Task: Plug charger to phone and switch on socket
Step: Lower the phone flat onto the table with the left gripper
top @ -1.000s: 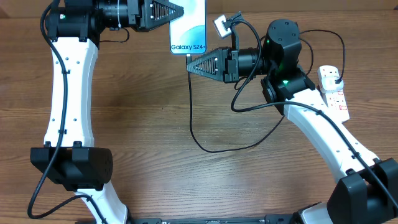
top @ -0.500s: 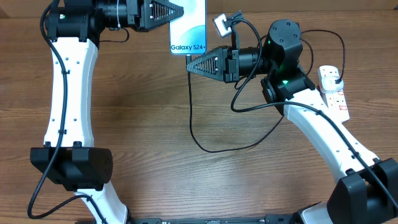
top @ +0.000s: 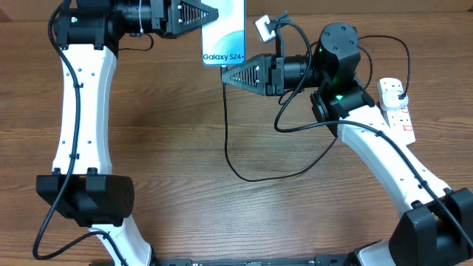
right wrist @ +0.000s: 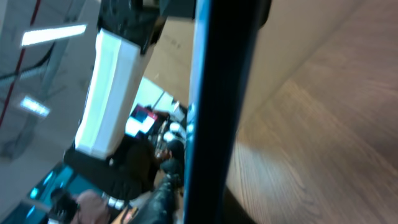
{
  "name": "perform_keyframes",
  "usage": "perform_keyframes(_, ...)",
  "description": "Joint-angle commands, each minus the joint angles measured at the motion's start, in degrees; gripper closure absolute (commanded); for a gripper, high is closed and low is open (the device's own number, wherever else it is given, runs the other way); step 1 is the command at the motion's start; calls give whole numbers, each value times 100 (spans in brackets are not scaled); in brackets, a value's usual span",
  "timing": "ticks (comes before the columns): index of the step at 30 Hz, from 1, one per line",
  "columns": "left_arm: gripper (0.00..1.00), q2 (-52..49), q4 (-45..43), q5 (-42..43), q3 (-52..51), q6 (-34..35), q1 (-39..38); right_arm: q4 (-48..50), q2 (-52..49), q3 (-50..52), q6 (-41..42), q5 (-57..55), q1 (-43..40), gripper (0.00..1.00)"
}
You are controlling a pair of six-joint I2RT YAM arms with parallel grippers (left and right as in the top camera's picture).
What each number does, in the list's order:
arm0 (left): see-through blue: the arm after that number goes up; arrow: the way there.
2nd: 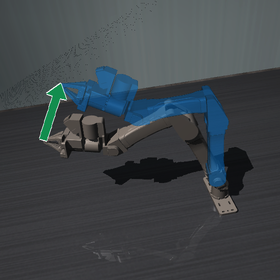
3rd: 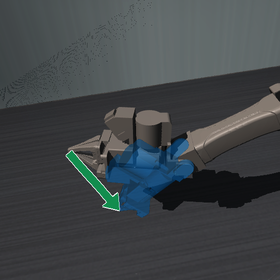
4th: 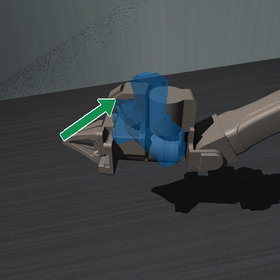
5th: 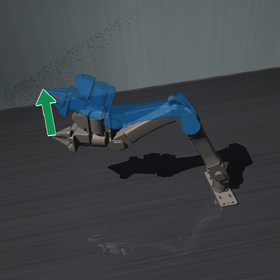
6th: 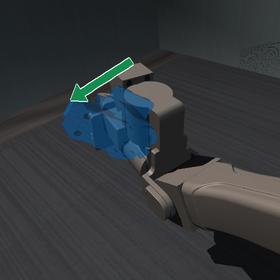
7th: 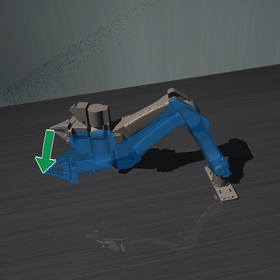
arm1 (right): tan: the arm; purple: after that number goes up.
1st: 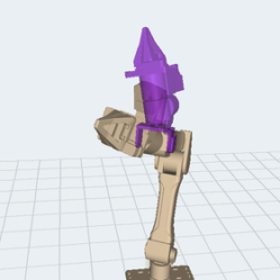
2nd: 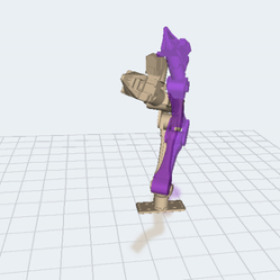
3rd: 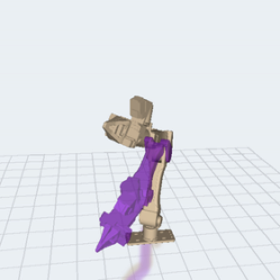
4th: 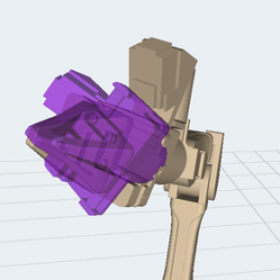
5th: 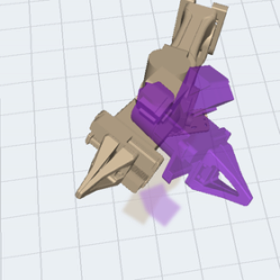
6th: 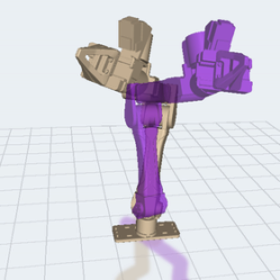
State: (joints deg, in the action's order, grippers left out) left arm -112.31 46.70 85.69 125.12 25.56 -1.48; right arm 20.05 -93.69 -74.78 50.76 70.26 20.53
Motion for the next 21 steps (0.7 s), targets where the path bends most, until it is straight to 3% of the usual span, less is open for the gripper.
perform_keyframes(1, 96, 22, -24, 2, 98, -31, -22, -33, 101, -96, 28, -201, -68, 62)
perform_keyframes(5, 96, 22, 9, -479, 96, -57, 7, -269, 101, -94, -2, -138, -70, 42)
perform_keyframes(7, 96, 22, 1047, -1491, 90, -730, 4, -702, 101, -94, -177, -136, -96, 21)
perform_keyframes(8, 96, 20, 1464, -1882, 76, -970, -2, -933, 101, -94, -267, -120, -144, 16)
perform_keyframes(10, 96, 11, 2452, -2791, 2, -1694, -28, -1440, 101, -94, -483, -120, -302, 10)
perform_keyframes(12, 96, 9, 2896, -3080, -192, -2100, -76, -2039, 101, -94, -772, -120, -516, 9)
perform_keyframes(16, 96, 9, 2879, -3233, -999, -2256, -195, -3960, 101, -94, -1930, -195, -994, 8)
perform_keyframes(17, 96, 9, 2686, -3230, -1499, -2262, -240, -5064, 101, -94, -2463, -782, -1222, 2)
perform_keyframes(20, 96, 9, 2149, -3237, -2264, -2271, -323, -6400, 101, -94, -2702, -2271, -1464, 0)
perform_keyframes(21, 96, 9, 1641, -3235, -2796, -2260, -420, -7049, 101, -94, -2706, -3307, -1528, 0)
